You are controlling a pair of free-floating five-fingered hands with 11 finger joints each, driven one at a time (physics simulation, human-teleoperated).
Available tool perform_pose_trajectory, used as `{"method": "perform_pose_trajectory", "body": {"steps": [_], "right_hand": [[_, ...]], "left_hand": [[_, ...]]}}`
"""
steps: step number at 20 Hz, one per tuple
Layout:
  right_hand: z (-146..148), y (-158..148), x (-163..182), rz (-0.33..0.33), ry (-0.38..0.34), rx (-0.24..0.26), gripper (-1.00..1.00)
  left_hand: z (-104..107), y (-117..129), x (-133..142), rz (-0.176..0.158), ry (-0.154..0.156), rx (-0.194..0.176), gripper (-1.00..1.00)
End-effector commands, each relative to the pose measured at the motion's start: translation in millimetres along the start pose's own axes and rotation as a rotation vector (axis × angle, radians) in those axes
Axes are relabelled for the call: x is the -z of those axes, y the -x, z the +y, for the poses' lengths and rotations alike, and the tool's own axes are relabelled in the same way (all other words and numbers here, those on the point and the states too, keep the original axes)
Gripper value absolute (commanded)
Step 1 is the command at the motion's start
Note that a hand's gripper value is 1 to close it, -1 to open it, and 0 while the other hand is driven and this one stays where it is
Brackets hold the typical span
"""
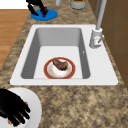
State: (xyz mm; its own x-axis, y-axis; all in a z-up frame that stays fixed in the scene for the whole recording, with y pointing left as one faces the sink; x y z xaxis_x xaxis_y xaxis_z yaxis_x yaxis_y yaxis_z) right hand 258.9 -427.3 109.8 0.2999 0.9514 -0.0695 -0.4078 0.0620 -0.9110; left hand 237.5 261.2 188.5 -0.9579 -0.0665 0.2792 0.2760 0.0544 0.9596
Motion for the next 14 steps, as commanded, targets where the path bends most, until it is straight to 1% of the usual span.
{"method": "perform_pose_trajectory", "body": {"steps": [1, 3, 4, 6, 7, 10, 14], "right_hand": [[14.5, 9.1, -9.6, -0.002, 0.000, -0.001, 1.00], [16.5, 14.2, -14.4, -0.003, 0.037, 0.020, 1.00], [15.7, 13.6, -14.4, 0.004, 0.073, 0.039, 1.00], [5.1, 9.4, -12.2, 0.020, 0.124, 0.061, 1.00], [-1.9, 9.0, -14.1, 0.020, 0.128, 0.057, 1.00], [-17.7, -5.7, -14.3, 0.014, 0.108, 0.043, 1.00], [-27.2, -29.2, -20.5, 0.039, 0.092, 0.010, 1.00]], "left_hand": [[0.0, 0.0, 0.0, 0.000, 0.000, 0.000, 0.00], [0.0, 0.0, 0.0, 0.000, 0.000, 0.000, 0.00], [0.0, 0.0, 0.0, 0.000, 0.000, 0.000, 0.00], [0.0, 0.0, 0.0, 0.000, 0.000, 0.000, 0.00], [0.0, 0.0, 0.0, 0.000, 0.000, 0.000, 0.00], [0.0, 0.0, 0.0, 0.000, 0.000, 0.000, 0.00], [0.0, 0.0, 0.0, 0.000, 0.000, 0.000, 0.00]]}}
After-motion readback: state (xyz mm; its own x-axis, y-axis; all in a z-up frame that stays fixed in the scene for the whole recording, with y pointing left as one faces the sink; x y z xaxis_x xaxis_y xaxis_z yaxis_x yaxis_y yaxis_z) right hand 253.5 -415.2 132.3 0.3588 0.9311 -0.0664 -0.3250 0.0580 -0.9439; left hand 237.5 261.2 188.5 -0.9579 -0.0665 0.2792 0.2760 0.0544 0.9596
